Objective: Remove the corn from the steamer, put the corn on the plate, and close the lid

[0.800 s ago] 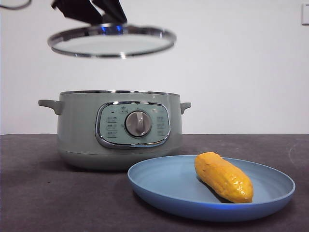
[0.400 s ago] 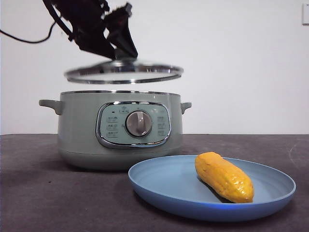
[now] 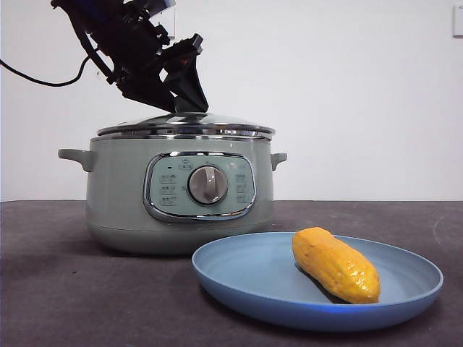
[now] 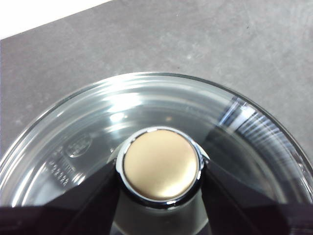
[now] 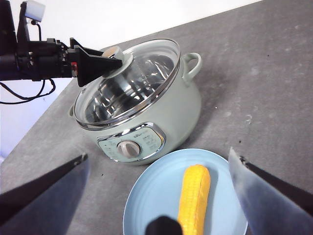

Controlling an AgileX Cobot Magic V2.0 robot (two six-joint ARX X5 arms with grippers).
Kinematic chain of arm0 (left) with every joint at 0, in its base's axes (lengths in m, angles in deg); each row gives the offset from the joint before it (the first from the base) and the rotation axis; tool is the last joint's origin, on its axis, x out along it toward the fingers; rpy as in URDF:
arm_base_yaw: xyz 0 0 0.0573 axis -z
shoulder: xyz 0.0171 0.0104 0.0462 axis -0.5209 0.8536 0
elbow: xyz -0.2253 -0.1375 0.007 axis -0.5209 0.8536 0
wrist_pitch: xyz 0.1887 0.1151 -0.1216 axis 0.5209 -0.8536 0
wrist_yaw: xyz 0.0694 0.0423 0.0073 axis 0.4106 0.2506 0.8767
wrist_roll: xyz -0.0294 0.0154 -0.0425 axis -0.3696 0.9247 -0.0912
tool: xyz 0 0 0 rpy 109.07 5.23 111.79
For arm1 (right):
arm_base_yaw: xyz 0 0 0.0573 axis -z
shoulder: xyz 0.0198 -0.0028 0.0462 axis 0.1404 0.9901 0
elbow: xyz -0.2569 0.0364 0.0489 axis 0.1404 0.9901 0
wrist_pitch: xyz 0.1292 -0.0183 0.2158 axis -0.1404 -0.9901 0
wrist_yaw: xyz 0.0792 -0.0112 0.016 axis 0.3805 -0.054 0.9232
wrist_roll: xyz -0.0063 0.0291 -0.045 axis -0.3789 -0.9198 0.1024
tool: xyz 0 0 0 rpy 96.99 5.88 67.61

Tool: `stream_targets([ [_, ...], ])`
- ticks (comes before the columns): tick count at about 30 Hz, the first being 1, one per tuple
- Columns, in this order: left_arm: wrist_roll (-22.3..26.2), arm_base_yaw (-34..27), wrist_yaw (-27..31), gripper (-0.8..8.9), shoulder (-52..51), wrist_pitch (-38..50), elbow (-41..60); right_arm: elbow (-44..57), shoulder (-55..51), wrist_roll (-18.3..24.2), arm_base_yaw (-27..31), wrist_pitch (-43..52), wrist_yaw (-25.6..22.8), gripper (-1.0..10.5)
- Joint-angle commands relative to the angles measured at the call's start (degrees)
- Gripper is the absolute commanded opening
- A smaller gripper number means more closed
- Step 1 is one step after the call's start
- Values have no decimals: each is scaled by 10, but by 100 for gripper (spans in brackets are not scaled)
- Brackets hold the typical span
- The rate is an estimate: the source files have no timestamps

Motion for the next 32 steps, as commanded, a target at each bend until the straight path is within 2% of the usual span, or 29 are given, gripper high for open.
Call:
stream_targets([
  [1, 19, -3, 4, -8, -3, 10, -5, -1, 0, 10, -1, 3, -2, 476],
  [23, 30, -3, 8, 8, -3, -69, -5, -1, 0, 20, -1, 3, -3, 476],
  [25, 30, -3, 8, 95, -3, -74, -5, -1, 0, 24, -1, 2, -2, 476],
  [26, 30, -3, 9, 183, -3, -74, -5, -1, 0, 24, -1, 2, -2, 476],
  [27, 30, -3, 9, 326, -3, -73, -5, -1, 0, 24, -1, 2, 0, 476],
  [29, 30, -3, 9, 529, -3, -72, -5, -1, 0, 24, -1, 0, 1, 476],
  [32, 30, -6, 8, 553, -4, -71, -5, -1, 0, 24, -1, -7, 1, 477],
])
